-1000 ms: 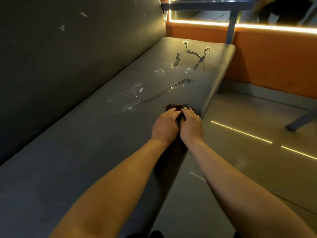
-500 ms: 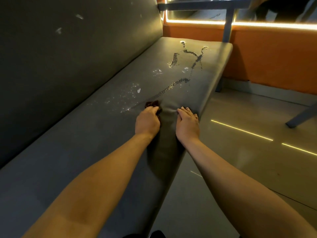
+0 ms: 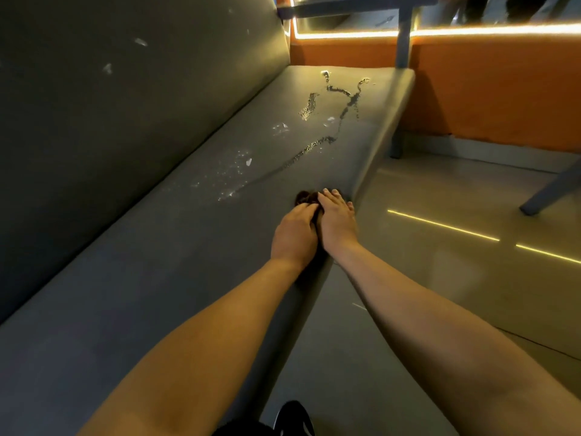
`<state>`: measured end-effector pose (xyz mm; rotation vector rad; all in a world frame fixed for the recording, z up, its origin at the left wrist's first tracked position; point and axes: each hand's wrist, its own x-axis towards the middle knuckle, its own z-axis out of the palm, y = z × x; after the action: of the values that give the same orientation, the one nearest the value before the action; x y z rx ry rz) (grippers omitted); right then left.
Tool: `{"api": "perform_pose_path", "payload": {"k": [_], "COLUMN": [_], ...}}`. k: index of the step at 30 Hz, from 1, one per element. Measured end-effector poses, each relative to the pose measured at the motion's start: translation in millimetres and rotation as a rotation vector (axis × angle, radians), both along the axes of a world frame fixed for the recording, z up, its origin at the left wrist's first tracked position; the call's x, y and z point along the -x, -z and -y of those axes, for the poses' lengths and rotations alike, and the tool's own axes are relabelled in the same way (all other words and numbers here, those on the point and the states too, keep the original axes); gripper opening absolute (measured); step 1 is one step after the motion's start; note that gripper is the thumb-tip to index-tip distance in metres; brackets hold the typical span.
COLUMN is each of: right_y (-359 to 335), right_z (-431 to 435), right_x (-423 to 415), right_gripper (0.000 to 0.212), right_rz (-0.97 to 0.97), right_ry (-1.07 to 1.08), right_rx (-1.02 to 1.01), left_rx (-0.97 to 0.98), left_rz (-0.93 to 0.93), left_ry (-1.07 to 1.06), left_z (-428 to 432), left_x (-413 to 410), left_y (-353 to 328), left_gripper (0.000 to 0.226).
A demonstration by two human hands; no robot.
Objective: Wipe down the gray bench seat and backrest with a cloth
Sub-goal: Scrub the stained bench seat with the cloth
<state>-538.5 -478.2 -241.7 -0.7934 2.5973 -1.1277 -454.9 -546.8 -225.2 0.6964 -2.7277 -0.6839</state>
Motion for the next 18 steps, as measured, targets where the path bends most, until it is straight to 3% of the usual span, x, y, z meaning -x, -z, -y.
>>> {"api": "perform_pose_path", "payload": {"k": [6, 9, 13, 18], "right_y": [-5, -16, -36, -45], "right_z": [-9, -1, 10, 56], "right_x": [-8, -6, -2, -8], "right_gripper": [0.046, 0.043, 0.039, 0.05], "right_rz": [0.019, -0.107, -0.143, -0.107], "right_ry": [-0.013, 0.019, 0.012, -0.245], "right_rx": [-0.038, -0.145, -0.241, -0.274], "left_rx": [0.043, 0.08, 0.026, -0.009], "left_rz": [0.053, 0.035, -0.018, -0.089], "left_ry": [0.039, 0.059, -0.023, -0.272], "left_z": [6, 21, 46, 114], "left_x": [-4, 0, -5, -26], "left_y": [1, 5, -1, -16], "left_gripper": [0.043, 0.044, 0.043, 0.045]}}
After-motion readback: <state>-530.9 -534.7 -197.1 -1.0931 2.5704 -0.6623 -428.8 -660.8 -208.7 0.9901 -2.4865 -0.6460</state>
